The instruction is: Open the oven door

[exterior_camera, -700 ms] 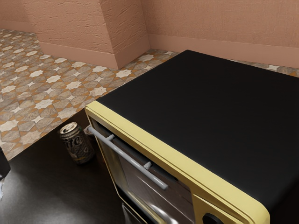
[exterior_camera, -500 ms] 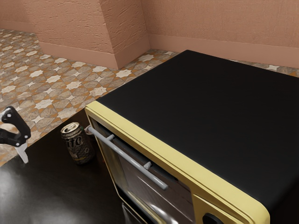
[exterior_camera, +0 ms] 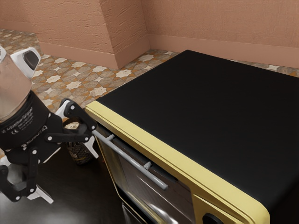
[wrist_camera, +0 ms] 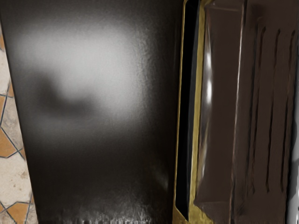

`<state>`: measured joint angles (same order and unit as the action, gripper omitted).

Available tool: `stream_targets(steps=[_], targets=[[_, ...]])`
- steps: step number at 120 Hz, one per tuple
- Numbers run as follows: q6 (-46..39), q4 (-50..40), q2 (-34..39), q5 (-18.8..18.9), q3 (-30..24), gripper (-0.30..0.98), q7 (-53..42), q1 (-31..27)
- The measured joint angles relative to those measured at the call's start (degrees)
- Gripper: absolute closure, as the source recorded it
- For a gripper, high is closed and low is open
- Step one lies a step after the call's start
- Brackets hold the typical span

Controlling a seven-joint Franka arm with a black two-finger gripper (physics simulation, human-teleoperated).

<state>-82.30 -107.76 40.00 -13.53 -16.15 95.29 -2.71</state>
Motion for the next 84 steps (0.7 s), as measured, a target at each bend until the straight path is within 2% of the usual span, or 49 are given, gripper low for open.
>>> stream_targets(steps=[16, 28, 55, 84], targets=[[-2.5, -1.2, -0.2, -2.0, -0.8, 0.0, 5.1, -0.3], [-3.7, -2.6, 0.3, -2.1, -3.0, 0.0, 7.8, -0.5], [-5.1, -3.5, 2.3, 3.6, -5.5, 0.0, 8.3, -0.1], [-5.9, -3.5, 0.4, 5.1, -5.4, 0.0, 6.8, -2.1]])
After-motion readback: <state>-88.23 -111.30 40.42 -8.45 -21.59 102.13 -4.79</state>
